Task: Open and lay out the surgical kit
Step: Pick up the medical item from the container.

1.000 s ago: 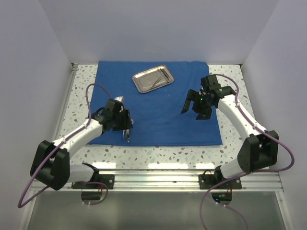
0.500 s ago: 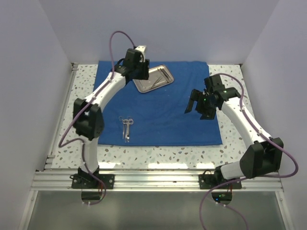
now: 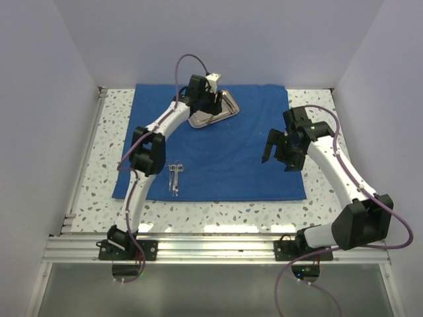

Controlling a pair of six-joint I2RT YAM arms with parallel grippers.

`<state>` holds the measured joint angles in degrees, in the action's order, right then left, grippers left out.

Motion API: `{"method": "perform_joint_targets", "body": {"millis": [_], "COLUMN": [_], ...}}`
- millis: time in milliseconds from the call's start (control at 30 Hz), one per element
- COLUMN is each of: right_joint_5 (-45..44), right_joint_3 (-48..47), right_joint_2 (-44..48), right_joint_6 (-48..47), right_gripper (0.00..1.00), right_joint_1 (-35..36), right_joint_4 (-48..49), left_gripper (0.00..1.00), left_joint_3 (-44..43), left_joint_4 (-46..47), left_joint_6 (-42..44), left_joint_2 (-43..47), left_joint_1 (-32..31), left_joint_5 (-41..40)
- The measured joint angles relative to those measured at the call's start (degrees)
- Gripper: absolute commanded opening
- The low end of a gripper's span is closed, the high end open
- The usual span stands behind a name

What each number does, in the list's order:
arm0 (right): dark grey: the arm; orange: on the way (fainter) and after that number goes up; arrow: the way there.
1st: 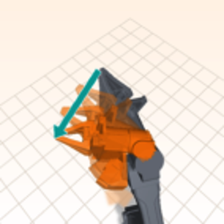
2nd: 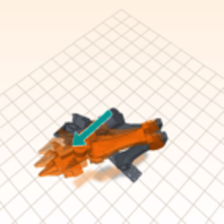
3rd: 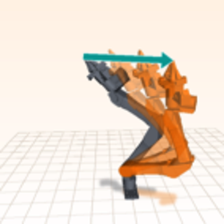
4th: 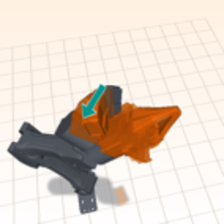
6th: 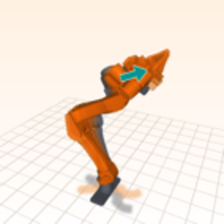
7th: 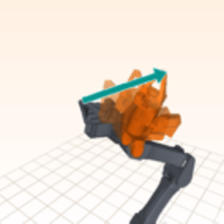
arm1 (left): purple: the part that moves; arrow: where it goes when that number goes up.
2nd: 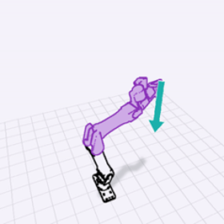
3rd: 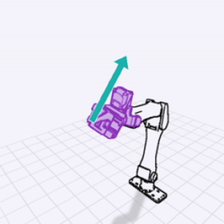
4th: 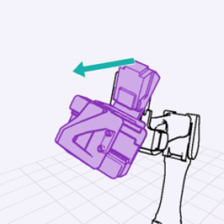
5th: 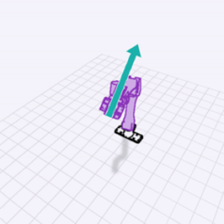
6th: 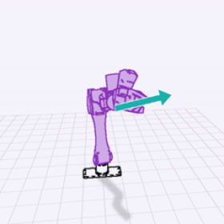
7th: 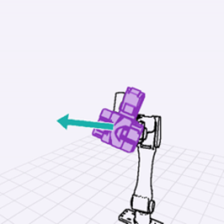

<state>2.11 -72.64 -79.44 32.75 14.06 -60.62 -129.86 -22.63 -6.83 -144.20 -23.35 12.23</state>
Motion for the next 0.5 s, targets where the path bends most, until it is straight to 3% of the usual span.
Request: {"method": "perform_joint_targets", "body": {"millis": [500], "right_joint_5": [-1.16], "right_joint_3": [2.64], "right_joint_2": [-1.14], "right_joint_6": [2.27], "right_gripper": [0.91], "right_joint_1": [0.0], "right_joint_4": [-0.35], "left_gripper": [0.64], "left_joint_3": [-1.51], "left_joint_4": [4.22], "left_joint_6": [1.53], "left_joint_2": [-6.08], "left_joint_1": [-0.61], "left_joint_5": [-0.57]}}
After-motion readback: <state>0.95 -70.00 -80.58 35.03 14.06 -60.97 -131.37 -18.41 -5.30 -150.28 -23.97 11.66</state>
